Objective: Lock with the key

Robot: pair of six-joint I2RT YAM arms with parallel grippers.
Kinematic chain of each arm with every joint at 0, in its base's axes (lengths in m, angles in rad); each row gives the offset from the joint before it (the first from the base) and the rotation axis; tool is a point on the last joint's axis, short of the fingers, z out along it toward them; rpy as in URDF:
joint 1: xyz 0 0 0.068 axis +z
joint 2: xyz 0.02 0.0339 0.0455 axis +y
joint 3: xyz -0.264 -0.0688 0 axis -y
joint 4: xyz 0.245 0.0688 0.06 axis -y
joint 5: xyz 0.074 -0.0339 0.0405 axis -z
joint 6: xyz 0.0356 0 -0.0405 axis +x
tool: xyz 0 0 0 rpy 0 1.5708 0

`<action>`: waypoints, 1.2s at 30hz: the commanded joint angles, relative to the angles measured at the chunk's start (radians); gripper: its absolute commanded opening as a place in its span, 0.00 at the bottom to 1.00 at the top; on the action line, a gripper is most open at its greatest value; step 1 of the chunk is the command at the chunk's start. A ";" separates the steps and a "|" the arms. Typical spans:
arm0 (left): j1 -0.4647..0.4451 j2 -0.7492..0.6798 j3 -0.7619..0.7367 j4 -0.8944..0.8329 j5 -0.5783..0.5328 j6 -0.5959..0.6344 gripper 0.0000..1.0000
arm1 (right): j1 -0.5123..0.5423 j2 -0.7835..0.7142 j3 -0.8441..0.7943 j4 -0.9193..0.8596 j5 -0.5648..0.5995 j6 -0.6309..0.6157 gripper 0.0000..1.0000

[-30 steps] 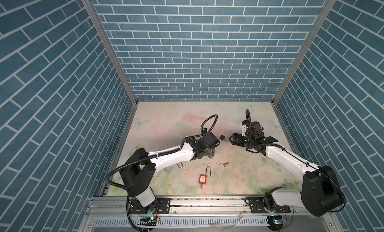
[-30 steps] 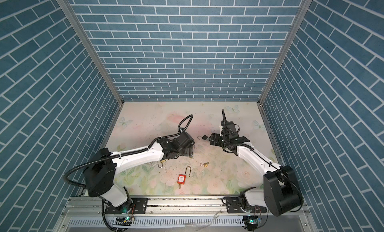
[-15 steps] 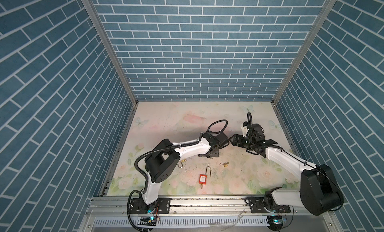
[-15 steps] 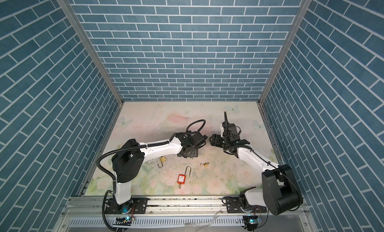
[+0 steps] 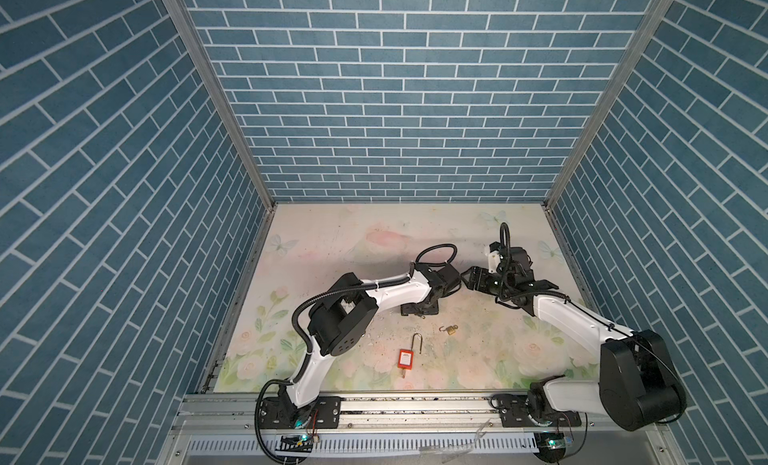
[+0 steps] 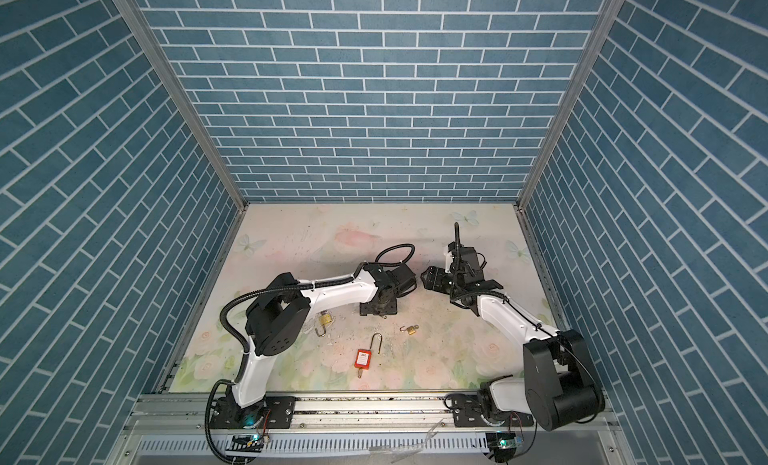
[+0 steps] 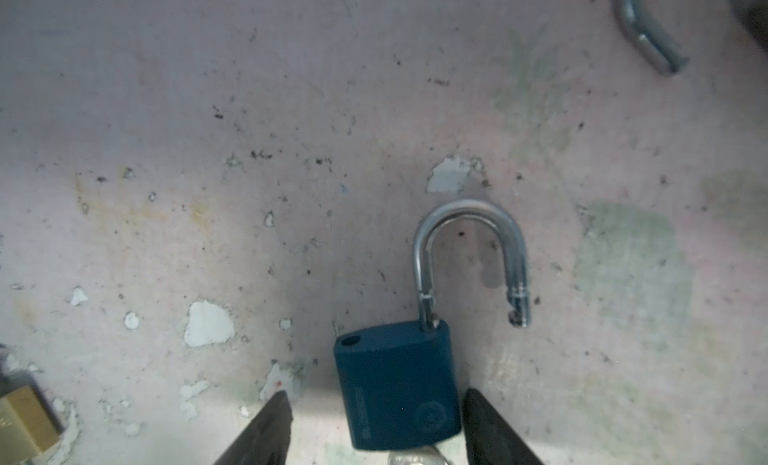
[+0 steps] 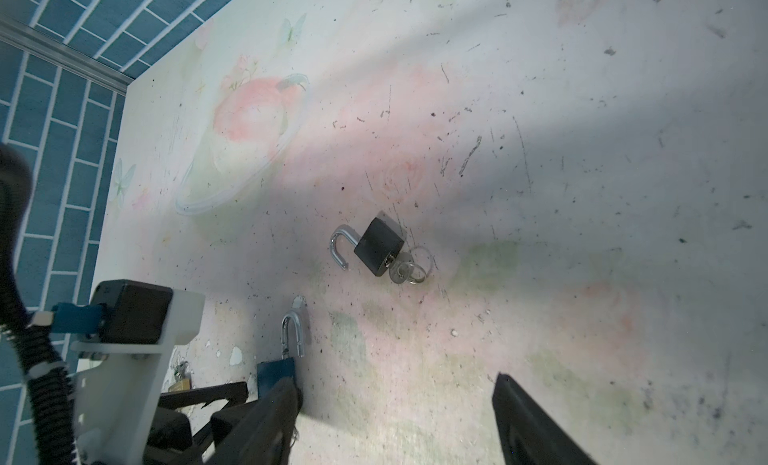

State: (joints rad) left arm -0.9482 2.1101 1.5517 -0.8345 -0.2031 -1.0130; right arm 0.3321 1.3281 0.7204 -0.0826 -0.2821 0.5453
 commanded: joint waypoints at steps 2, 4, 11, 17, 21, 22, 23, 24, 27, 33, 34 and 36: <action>0.015 0.029 0.016 -0.036 -0.004 -0.025 0.63 | -0.007 -0.012 -0.014 0.014 -0.020 0.002 0.75; 0.017 0.033 0.014 -0.027 -0.002 -0.027 0.61 | -0.008 -0.014 -0.014 0.014 -0.020 0.004 0.75; 0.026 0.034 -0.004 -0.006 0.005 -0.027 0.51 | -0.010 -0.023 -0.018 0.012 -0.017 0.008 0.75; 0.028 0.040 -0.022 0.029 0.007 -0.012 0.43 | -0.011 -0.022 -0.013 0.007 -0.018 0.010 0.75; 0.031 0.042 -0.037 0.051 0.012 0.001 0.36 | -0.012 -0.022 -0.009 0.000 -0.016 0.012 0.75; 0.032 0.040 -0.040 0.056 0.010 0.006 0.32 | -0.011 -0.023 -0.007 -0.001 -0.015 0.013 0.75; 0.032 0.035 -0.045 0.062 0.004 0.013 0.26 | -0.011 -0.023 -0.004 -0.004 -0.018 0.013 0.75; 0.032 0.028 -0.049 0.076 -0.005 0.029 0.20 | -0.012 -0.021 0.000 -0.007 -0.023 0.015 0.75; 0.031 -0.020 -0.064 0.156 -0.031 0.174 0.09 | -0.022 -0.016 0.021 -0.018 -0.073 0.012 0.75; 0.043 -0.240 -0.227 0.477 -0.032 0.652 0.03 | -0.113 -0.032 0.088 -0.065 -0.270 0.003 0.75; 0.047 -0.277 -0.255 0.519 -0.014 0.724 0.03 | -0.131 -0.040 0.095 -0.067 -0.307 0.001 0.75; 0.062 -0.357 -0.309 0.607 0.079 0.912 0.03 | -0.157 -0.054 0.119 -0.082 -0.402 -0.020 0.75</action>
State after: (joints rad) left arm -0.9085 1.8679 1.2793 -0.4458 -0.1890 -0.4416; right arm 0.2066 1.3155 0.7956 -0.1287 -0.5129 0.5442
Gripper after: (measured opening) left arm 0.407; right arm 0.746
